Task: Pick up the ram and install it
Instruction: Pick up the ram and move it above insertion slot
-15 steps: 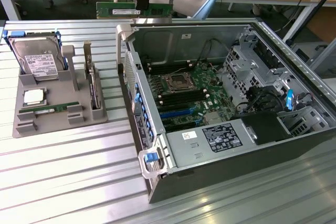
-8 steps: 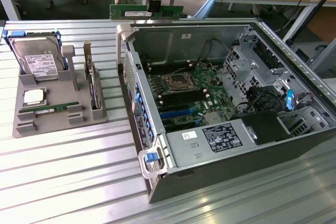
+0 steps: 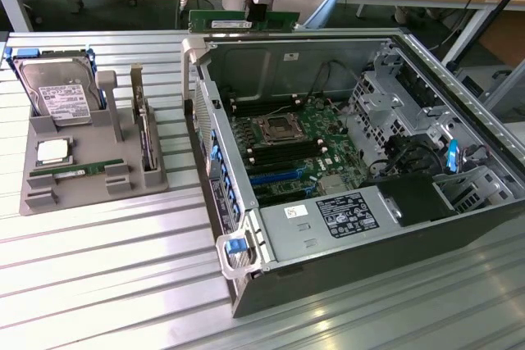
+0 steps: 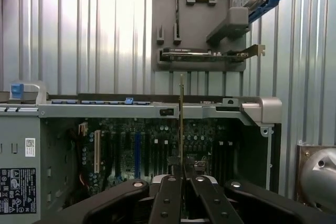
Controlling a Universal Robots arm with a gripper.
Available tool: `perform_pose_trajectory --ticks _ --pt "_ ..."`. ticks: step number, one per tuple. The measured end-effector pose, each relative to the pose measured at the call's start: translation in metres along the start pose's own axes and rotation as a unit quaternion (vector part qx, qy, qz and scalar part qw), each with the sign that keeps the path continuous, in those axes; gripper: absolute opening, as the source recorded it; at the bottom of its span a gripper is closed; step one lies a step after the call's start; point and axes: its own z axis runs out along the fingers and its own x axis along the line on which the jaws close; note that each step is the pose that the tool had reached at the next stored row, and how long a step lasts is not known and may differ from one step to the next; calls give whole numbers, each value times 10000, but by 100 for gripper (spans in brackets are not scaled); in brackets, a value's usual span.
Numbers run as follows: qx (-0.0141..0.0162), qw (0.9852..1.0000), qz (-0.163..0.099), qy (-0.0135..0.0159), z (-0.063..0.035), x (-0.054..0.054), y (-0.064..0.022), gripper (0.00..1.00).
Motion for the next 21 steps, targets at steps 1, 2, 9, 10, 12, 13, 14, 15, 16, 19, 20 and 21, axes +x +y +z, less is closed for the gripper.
perform_pose_trajectory --ticks 1,2,9,10,12,13,14,15,16,19,20,21 --pt "0 10000 0 0 2 0 -13 13" --pt "0 10000 0 0 3 1 -24 13" --pt "0 10000 0 0 27 5 -135 13" --pt "0 10000 0 0 29 5 -143 13" --pt "0 10000 0 0 33 6 -162 13" --pt "0 10000 0 0 35 6 -171 13" --pt "0 10000 0 0 42 7 -194 13" --pt "0 10000 0 0 47 8 -209 13" --pt "0 10000 0 0 52 8 -224 13" --pt "0 10000 0 0 61 10 -254 13" --pt "0 10000 0 0 63 10 -260 13" --pt "0 10000 0 0 66 11 -271 13"
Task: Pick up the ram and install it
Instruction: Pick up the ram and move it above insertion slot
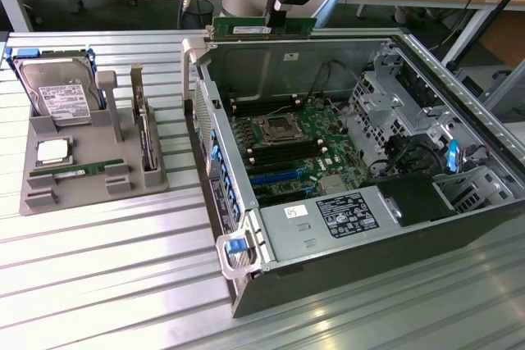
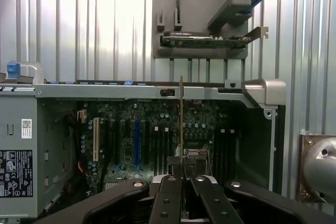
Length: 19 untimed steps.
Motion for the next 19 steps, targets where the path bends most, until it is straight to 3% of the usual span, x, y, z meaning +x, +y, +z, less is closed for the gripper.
perform_pose_trajectory --ticks 19 --pt "0 10000 0 0 93 10 -173 13"
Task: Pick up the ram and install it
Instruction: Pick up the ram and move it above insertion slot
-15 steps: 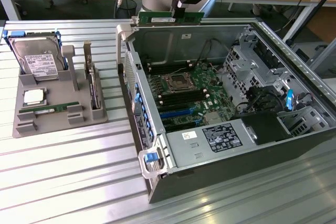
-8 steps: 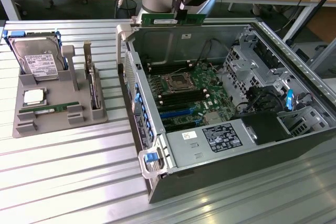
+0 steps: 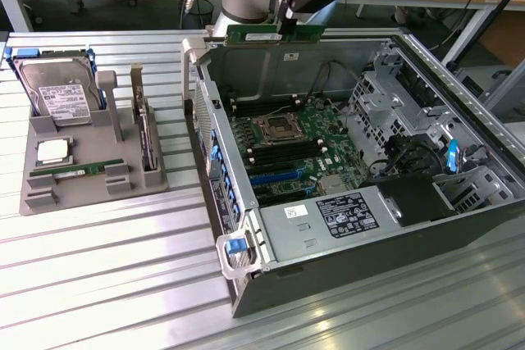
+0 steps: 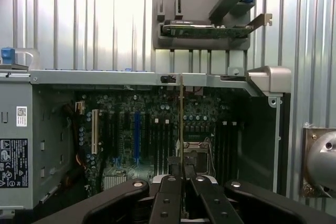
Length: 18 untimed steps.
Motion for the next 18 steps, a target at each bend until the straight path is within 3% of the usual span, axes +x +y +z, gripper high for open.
perform_pose_trajectory --ticks 11,16,18 --pt "0 10000 0 0 96 9 -100 13" --pt "0 10000 -4 0 130 13 -181 13" --pt "-1 10000 -4 0 144 16 -272 13"
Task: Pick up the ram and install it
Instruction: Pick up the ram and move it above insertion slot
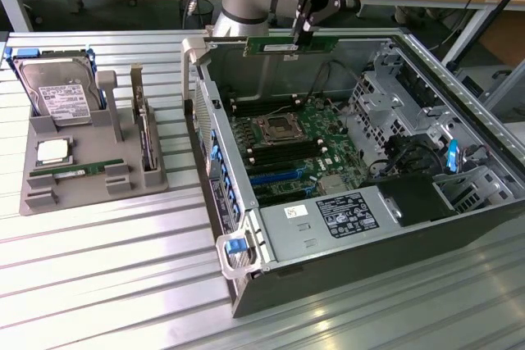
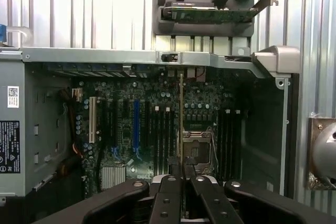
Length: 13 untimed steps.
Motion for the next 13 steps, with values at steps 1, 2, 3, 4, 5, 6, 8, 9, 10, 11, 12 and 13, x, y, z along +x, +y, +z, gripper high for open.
perform_pose_trajectory --ticks 1,2,3,4,5,6,8,9,10,11,12,13 --pt "0 10000 0 0 3 1 -21 13" --pt "0 10000 -1 0 8 2 -59 13" --pt "0 10000 -1 0 11 3 -80 13" --pt "0 10000 -1 0 15 3 -103 13" --pt "0 10000 -1 0 18 4 -129 13" --pt "0 10000 -1 0 23 5 -156 13" --pt "0 10000 -2 0 35 7 -212 13" --pt "0 10000 -2 0 40 8 -220 13" --pt "0 10000 -2 0 47 8 -227 13" --pt "0 10000 -1 1 56 9 -234 13" --pt "0 10000 -1 1 74 10 -248 13" --pt "0 10000 -2 1 84 12 -260 13"
